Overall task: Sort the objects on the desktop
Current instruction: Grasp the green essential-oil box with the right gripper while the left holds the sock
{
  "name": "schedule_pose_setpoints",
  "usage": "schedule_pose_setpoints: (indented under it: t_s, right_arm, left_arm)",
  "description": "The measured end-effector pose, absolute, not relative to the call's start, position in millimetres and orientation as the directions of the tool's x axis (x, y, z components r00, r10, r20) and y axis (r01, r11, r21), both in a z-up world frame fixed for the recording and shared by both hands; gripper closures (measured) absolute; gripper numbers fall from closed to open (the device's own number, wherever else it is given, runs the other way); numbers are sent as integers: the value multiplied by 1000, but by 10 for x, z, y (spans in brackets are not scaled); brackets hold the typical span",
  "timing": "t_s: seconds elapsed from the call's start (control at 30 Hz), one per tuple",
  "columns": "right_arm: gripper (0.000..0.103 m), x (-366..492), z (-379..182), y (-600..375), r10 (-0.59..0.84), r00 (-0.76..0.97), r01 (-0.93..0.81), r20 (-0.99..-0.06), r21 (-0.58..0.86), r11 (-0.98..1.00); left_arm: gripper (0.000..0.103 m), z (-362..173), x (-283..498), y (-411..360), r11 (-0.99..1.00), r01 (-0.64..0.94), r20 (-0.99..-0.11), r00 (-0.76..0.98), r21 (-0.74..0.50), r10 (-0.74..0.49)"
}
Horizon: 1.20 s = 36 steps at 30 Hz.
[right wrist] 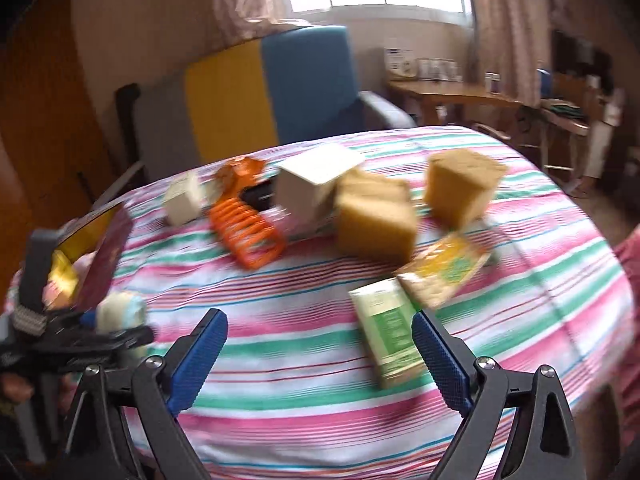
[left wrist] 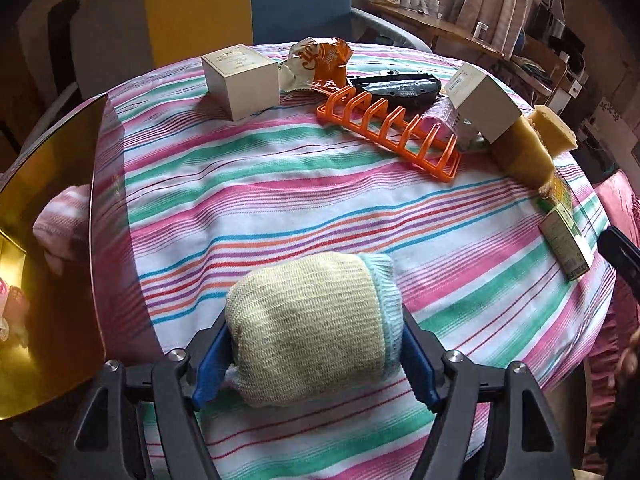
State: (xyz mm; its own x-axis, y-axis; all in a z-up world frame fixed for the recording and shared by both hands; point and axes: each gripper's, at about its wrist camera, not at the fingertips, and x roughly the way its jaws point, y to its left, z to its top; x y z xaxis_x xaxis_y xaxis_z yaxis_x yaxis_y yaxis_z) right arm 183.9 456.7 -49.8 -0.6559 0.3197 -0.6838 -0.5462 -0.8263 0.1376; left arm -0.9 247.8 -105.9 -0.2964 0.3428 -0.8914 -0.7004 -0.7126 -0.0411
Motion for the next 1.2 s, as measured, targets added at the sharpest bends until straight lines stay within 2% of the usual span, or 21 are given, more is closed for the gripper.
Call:
schedule_pose_setpoints:
  t_s: [0.1, 0.17, 0.2, 0.27, 0.33, 0.47, 0.73, 0.9, 0.97, 1.07, 1.2]
  right_arm:
    - [10, 1771, -652, 4748, 351, -585, -577, -731, 71, -813]
    - [32, 1717, -774, 4809, 340, -554, -578, -760, 56, -814]
    - [39, 1695, -827, 4826, 329, -542, -576, -773, 57, -815]
    - [62, 1661, -905, 4826, 311, -524, -574, -793, 60, -816]
    - [71, 1643, -925, 4773, 304, -524, -570, -795, 62, -819]
    - [72, 1584, -902, 4558, 265, -555, -516, -789, 76, -853]
    - [71, 1319, -923, 4056, 156, -597, -383, -787, 108, -917]
    - [68, 1148, -944, 3744, 87, -613, -296, -785, 126, -947]
    - [57, 1119, -948, 3690, 75, -615, -280, -785, 130, -951]
    - [48, 1130, -946, 3657, 70, -618, -277, -783, 133, -952]
    - [45, 1174, -912, 3674, 81, -623, -290, -778, 133, -948]
  left_arm:
    - [28, -1046, 82, 2357, -711, -702, -891, -304, -31, 339]
    - [27, -1034, 132, 2318, -708, -706, -888, -307, -28, 341]
    - [27, -1036, 149, 2294, -706, -708, -887, -310, -26, 343]
    - [27, -1040, 176, 2250, -706, -708, -885, -312, -27, 347]
    - [27, -1034, 191, 2203, -709, -705, -882, -309, -39, 356]
    - [26, -1029, 197, 2086, -715, -692, -867, -293, -99, 404]
    - [26, -968, 114, 1768, -699, -651, -824, -198, -294, 531]
    - [23, -895, 144, 1726, -719, -647, -830, -236, -253, 505]
    - [23, -910, 154, 1776, -715, -660, -835, -242, -231, 494]
    - [23, -969, 198, 1872, -708, -682, -853, -246, -185, 461]
    - [23, -868, 240, 1903, -688, -706, -837, -267, -168, 478]
